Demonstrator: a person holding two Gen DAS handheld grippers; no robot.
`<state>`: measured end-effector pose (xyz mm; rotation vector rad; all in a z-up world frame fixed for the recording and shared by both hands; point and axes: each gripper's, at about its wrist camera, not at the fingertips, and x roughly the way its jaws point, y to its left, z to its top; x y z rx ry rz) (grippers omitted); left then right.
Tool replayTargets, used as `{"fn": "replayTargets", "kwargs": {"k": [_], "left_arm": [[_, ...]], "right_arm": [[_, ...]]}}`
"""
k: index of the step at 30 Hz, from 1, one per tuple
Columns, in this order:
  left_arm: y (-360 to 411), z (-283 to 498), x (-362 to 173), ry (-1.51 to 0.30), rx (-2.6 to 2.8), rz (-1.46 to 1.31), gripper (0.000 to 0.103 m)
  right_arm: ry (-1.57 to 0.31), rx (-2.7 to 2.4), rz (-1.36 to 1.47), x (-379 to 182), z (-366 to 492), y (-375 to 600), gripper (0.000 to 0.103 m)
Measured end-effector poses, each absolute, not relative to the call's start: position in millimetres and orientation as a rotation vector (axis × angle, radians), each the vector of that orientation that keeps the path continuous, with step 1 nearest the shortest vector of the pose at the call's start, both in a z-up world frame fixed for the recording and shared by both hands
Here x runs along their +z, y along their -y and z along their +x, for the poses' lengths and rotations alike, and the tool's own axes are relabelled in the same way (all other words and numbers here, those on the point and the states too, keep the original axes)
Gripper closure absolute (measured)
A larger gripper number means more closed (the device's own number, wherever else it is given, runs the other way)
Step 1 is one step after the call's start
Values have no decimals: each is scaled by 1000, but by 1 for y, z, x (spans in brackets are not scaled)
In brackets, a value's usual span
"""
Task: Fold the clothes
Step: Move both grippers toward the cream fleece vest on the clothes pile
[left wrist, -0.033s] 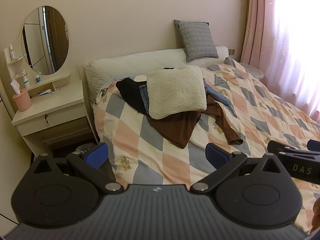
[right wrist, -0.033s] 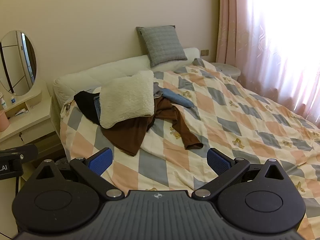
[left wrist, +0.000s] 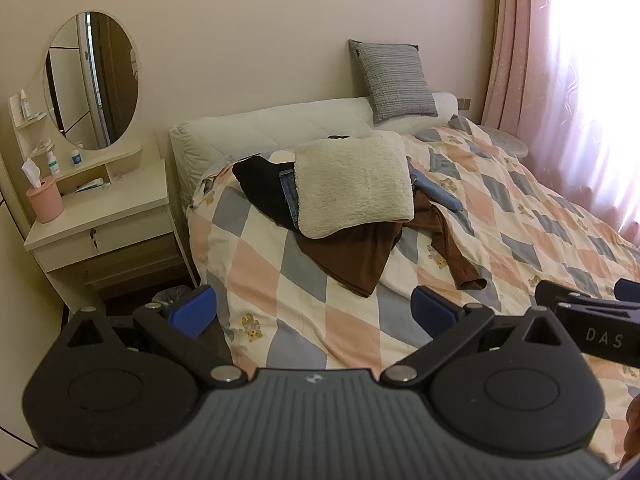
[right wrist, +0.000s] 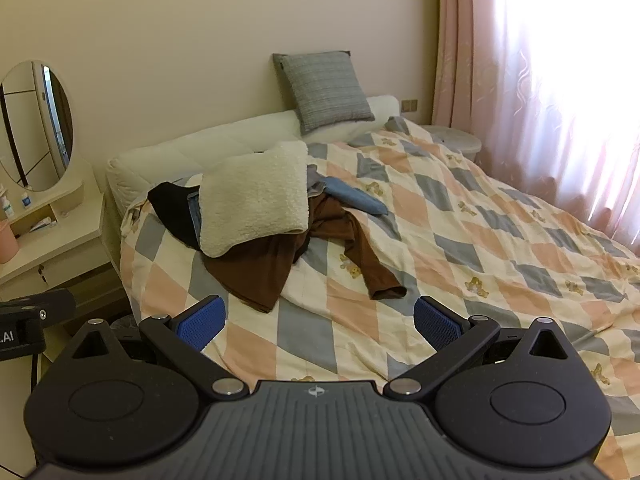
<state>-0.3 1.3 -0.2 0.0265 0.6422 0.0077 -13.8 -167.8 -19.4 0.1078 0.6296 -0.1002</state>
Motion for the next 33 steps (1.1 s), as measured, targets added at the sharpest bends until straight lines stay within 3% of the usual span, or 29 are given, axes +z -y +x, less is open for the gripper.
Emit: {"fn": "replayTargets", "kwargs": {"k": [33], "left_arm": [[-63,-13,-13,-642,-23,42,1]], "right_arm": [[-630,-87,102,-16,-1,160,0]]}}
